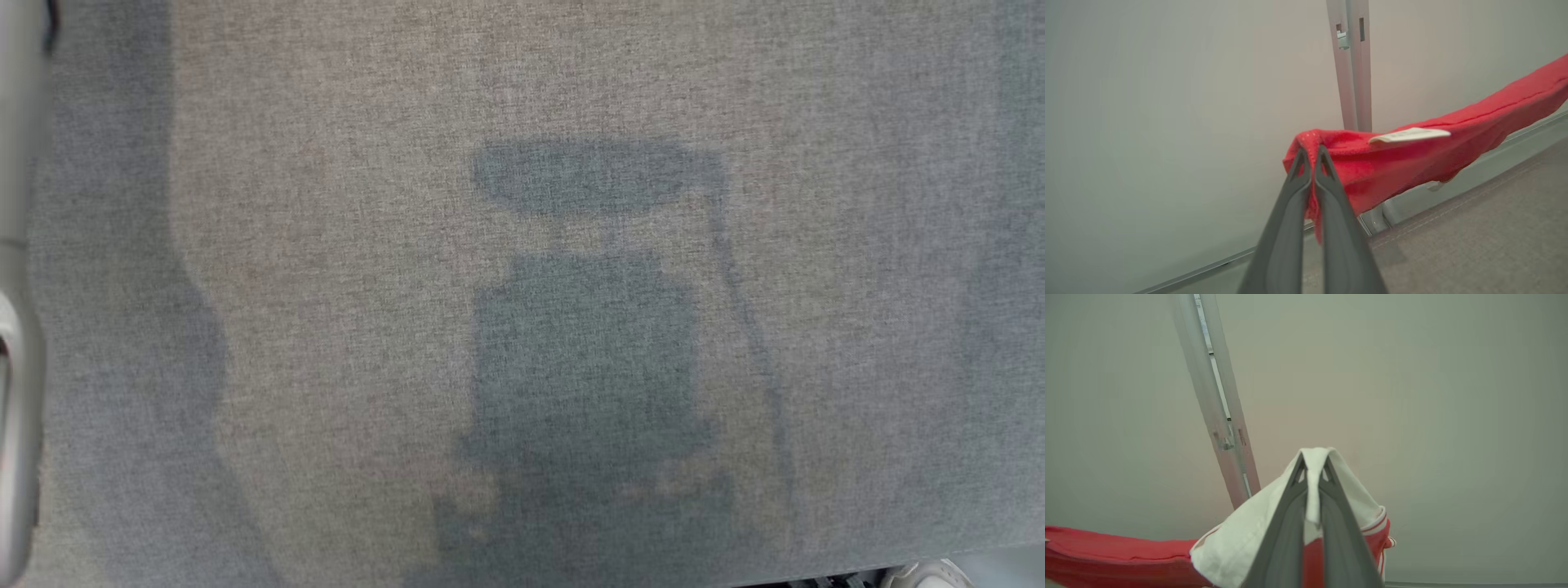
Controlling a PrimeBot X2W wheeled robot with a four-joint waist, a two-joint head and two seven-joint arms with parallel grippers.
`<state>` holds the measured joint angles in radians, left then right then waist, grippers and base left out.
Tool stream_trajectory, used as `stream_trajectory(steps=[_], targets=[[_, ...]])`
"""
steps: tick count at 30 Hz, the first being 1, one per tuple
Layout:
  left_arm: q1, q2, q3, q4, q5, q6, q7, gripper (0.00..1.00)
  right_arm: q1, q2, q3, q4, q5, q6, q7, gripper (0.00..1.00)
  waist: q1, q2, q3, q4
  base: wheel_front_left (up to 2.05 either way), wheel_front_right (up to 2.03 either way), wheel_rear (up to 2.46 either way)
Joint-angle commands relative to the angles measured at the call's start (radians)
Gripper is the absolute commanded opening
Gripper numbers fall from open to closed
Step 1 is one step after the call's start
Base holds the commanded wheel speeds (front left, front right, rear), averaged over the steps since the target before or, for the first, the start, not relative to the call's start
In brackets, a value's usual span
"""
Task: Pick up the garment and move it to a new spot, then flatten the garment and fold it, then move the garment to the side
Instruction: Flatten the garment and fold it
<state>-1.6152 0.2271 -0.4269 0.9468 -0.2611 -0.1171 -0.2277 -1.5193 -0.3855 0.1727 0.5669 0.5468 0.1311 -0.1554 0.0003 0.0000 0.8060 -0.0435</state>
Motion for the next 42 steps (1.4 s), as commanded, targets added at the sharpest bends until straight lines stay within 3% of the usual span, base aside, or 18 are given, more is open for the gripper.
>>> stream_trajectory(steps=[1,6,10,19,25,34,42], targets=[[0.035,0.008,-0.009,0.006,-0.011,-0.006,-0.014,0.00,0.060,-0.015,0.012,-0.012,0.024,-0.001,-0.023,0.00,-0.0003,0.0000,-0.017,-0.002,0.00,0.00,0.00],[0.217,0.031,-0.030,-0.014,-0.051,-0.013,-0.037,0.00,0.344,-0.054,0.076,-0.081,0.133,-0.001,-0.080,0.00,-0.0003,0.0000,-0.064,-0.013,0.00,0.00,0.00],[0.473,0.051,-0.049,-0.128,-0.086,-0.014,-0.036,0.00,0.631,-0.068,0.098,-0.170,0.211,-0.001,-0.107,0.00,-0.0003,0.0000,-0.178,-0.020,0.00,0.00,0.00],[0.945,0.021,0.005,-0.301,-0.152,0.006,-0.035,0.00,1.085,-0.022,0.028,-0.288,0.194,-0.001,-0.111,0.00,-0.0003,0.0000,-0.410,-0.022,0.00,0.00,0.00],[1.186,0.002,0.054,-0.398,-0.174,0.032,-0.035,0.00,1.291,0.003,0.012,-0.318,0.188,-0.001,-0.111,0.00,-0.0003,0.0000,-0.515,-0.032,0.00,0.00,0.00],[1.588,-0.010,0.098,-0.589,-0.150,0.110,-0.036,0.00,1.610,0.004,-0.026,-0.373,0.165,-0.001,-0.111,0.00,-0.0003,0.0000,-0.644,-0.049,0.00,0.00,0.00],[1.814,-0.080,0.117,-0.766,-0.159,0.153,-0.036,0.00,1.824,-0.015,-0.027,-0.455,0.206,-0.001,-0.110,0.00,-0.0003,0.0000,-0.670,-0.056,0.00,0.00,0.00]])
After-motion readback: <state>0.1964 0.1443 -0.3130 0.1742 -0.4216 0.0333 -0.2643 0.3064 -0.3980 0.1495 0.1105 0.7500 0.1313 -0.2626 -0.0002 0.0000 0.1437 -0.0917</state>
